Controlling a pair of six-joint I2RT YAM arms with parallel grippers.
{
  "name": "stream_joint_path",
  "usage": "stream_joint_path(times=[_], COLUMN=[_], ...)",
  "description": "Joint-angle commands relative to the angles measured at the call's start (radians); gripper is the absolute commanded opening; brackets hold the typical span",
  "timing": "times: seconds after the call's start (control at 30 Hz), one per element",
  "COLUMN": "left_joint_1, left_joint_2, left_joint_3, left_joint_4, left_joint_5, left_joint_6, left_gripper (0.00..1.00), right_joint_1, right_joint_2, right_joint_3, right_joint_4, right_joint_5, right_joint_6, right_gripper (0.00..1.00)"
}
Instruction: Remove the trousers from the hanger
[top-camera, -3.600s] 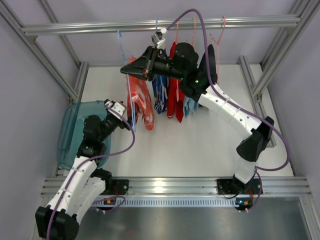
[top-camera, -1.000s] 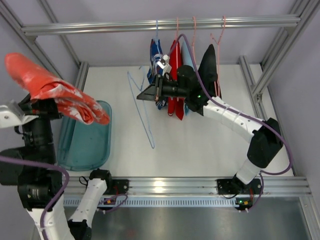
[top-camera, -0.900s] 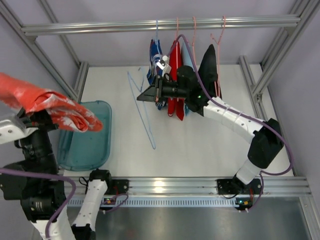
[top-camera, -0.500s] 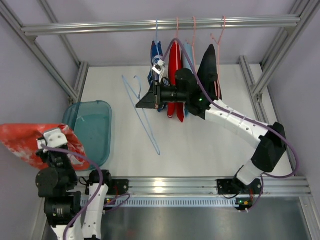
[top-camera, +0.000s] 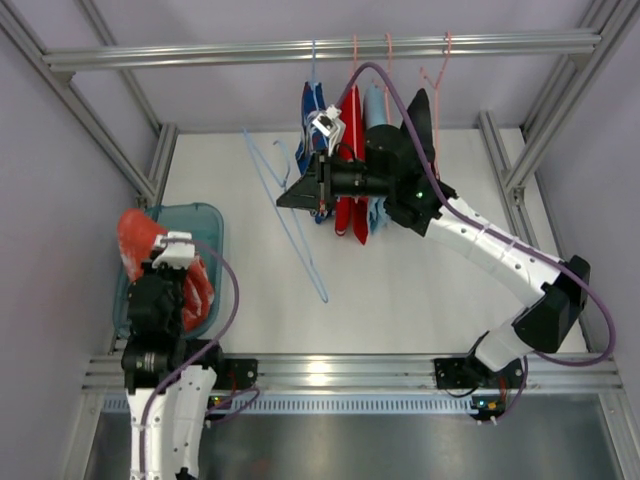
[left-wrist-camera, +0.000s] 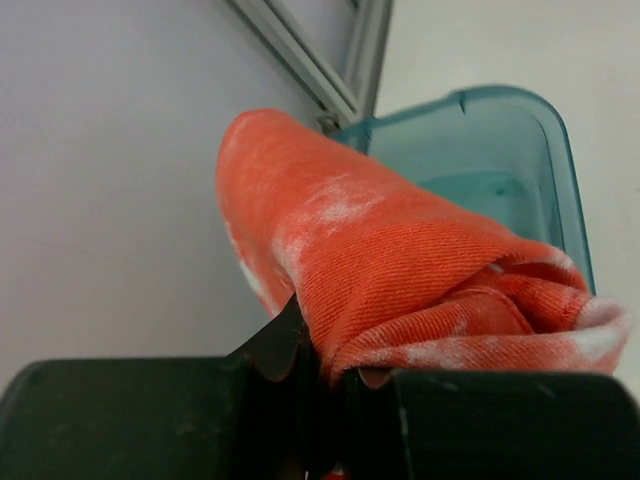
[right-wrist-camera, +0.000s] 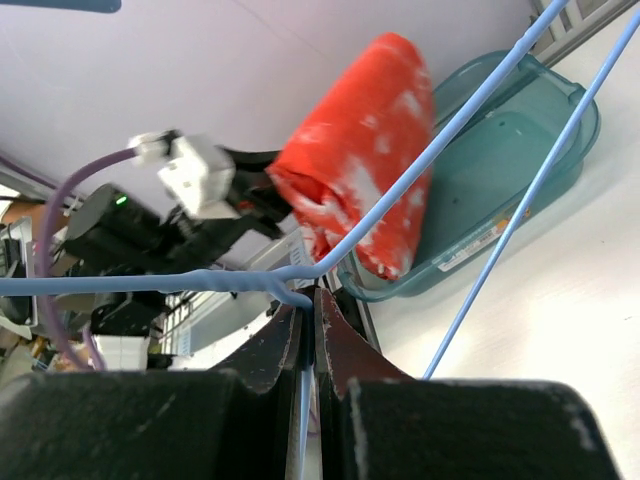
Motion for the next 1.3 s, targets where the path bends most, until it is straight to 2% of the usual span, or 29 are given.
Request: stream_joint_path(times=[0.0,0.13,0.17,0.2,0.3,0.43,0.53,0.63,0.67,0.77,0.8,0.87,0.9,1.1,1.27], left_joint_1=[-0.001,-0.001,-0.003,-0.001,-0.003,0.032,0.119,0.195,0.204,0.210,0.210,0.210,0.210,0.210,0.209], left_joint_2=[0.132,0.441,0.487,0.525,0.683,0.928,1.020,0.980,0.955,0.822,0.785,0.697,0.673,0.561,0.516], left_joint_3=[-0.039,-0.090,-0.101,-0.105,-0.104,-0.058,0.002,0.045,0.045,0.036,0.033,0.039,0.048,0.137,0.226], left_joint_4=[0.190,0.290,0.332,0.353,0.426,0.446,0.437,0.425,0.422,0.396,0.384,0.326,0.302,0.166,0.141], left_joint_5=[0.019,-0.110,-0.106,-0.098,-0.066,-0.029,0.031,0.127,0.156,0.268,0.314,0.377,0.420,0.508,0.639], left_joint_6=[-0.053,-0.122,-0.131,-0.153,-0.183,-0.237,-0.286,-0.309,-0.305,-0.279,-0.267,-0.272,-0.274,-0.302,-0.340], left_gripper=[0.00,0.01,0.05,0.16,0.27,0.33,0.40,0.55,0.63,0.78,0.88,0.93,0.98,0.98,0.98], right_joint_1=[0.011,0.011,0.012,0.009,0.005,-0.001,-0.005,-0.003,-0.003,-0.003,-0.003,-0.005,-0.003,-0.037,-0.191], right_joint_2=[-0.052,-0.070,-0.073,-0.076,-0.087,-0.111,-0.130,-0.165,-0.179,-0.243,-0.262,-0.317,-0.335,-0.462,-0.564], right_joint_3=[0.060,0.080,0.083,0.088,0.088,0.096,0.113,0.119,0.116,0.084,0.058,0.033,0.013,-0.027,-0.036], right_joint_4=[0.001,-0.044,-0.052,-0.061,-0.084,-0.105,-0.133,-0.170,-0.176,-0.199,-0.207,-0.217,-0.228,-0.335,-0.391], right_joint_5=[0.012,0.025,0.028,0.030,0.032,0.038,0.039,0.045,0.047,0.044,0.045,0.050,0.062,0.075,0.004], right_joint_6=[-0.039,-0.096,-0.103,-0.108,-0.120,-0.139,-0.154,-0.188,-0.198,-0.240,-0.246,-0.280,-0.292,-0.366,-0.311], right_gripper=[0.00,0.00,0.00,0.00,0.00,0.00,0.00,0.00,0.00,0.00,0.00,0.00,0.00,0.00,0.00])
